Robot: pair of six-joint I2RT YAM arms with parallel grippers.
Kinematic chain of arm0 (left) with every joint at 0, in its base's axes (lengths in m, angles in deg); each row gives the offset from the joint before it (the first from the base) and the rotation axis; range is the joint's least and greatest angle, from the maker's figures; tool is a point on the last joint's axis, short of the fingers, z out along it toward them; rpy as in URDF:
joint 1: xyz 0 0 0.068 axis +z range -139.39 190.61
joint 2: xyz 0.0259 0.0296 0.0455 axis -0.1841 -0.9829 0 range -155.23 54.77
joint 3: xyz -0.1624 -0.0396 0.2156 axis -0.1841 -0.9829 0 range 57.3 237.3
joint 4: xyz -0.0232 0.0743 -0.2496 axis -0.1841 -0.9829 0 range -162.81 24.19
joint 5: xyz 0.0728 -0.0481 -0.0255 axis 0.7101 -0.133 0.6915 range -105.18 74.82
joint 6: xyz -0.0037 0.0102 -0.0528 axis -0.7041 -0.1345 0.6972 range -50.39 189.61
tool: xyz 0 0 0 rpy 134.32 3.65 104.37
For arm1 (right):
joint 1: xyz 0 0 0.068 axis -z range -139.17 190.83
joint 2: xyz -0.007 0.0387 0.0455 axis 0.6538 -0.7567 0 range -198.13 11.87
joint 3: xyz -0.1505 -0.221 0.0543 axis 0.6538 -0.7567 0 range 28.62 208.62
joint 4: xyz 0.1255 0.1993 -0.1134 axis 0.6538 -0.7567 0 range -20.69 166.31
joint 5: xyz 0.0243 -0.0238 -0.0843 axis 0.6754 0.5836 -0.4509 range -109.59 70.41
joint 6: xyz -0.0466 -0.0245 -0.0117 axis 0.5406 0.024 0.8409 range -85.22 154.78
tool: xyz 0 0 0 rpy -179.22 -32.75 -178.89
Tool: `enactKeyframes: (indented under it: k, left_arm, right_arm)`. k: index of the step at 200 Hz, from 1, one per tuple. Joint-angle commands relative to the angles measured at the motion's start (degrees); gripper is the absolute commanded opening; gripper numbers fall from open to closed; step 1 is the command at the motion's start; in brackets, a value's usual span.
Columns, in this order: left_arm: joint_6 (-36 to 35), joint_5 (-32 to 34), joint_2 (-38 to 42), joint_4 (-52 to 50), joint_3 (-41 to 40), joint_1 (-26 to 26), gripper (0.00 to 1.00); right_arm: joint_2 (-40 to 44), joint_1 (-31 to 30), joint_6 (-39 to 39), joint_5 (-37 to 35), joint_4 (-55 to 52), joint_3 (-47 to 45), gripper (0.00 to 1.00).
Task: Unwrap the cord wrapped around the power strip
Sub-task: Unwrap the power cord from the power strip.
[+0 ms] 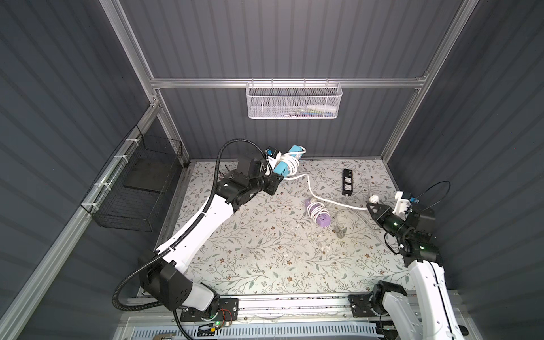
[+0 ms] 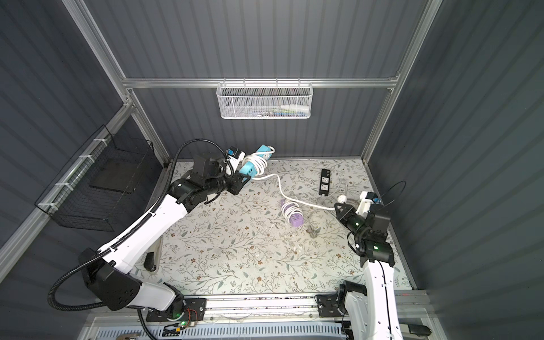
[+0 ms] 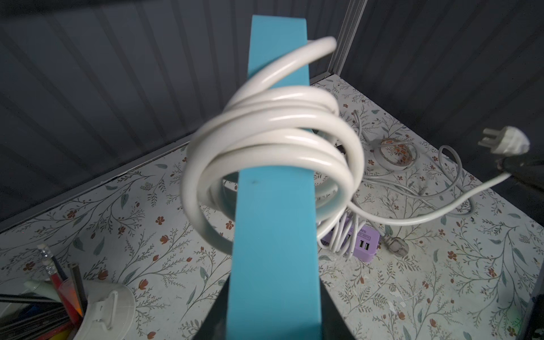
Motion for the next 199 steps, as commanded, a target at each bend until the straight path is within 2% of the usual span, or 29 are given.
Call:
enactKeyframes:
  k: [1, 21, 59, 97, 127, 152, 166, 183, 199]
  left_arm:
    - [1.50, -1.08, 2.12, 6.54, -0.51, -0.08, 0.00]
    - [2.28, -4.67, 2.70, 7.99, -0.57, -0.07, 0.00]
    - [3.46, -15.36, 2.93, 10.79, -1.01, -1.04, 0.00]
    - [3.16, -22.64, 2.05, 12.53, -1.55, -3.66, 0.00]
    - [4.36, -25.57, 1.98, 15.04, -1.72, -4.33, 0.00]
    - [4.86, -26.39, 1.11, 15.96, -1.02, -4.90, 0.00]
    - [4.90, -26.58, 0.20, 16.28, -0.33, -5.58, 0.00]
    - [4.54, -26.29, -0.90, 16.66, 0.40, -6.14, 0.00]
    - [4.93, -26.75, -2.09, 17.50, 0.75, -6.18, 0.00]
  right_arm:
    - [1.00, 0.19, -0.39, -2.55, 0.10, -3.70, 0.00]
    - [-0.67, 0.17, -2.00, -3.60, 2.80, -7.42, 0.00]
    - [-7.96, 0.13, -6.38, -3.46, 11.91, -12.89, 0.00]
    - [-16.48, -0.34, -9.83, -3.25, 20.58, -15.39, 0.00]
    - [-19.09, -0.75, -11.94, -3.74, 23.32, -16.16, 0.00]
    - [-20.85, -0.98, -12.42, -4.26, 24.22, -16.42, 0.07]
    - [-21.07, -0.96, -12.47, -4.90, 24.23, -16.75, 0.21]
    - [-20.78, -1.03, -13.02, -5.09, 24.71, -17.52, 0.25]
    - [-20.32, -1.02, -12.97, -5.43, 24.26, -17.66, 0.35]
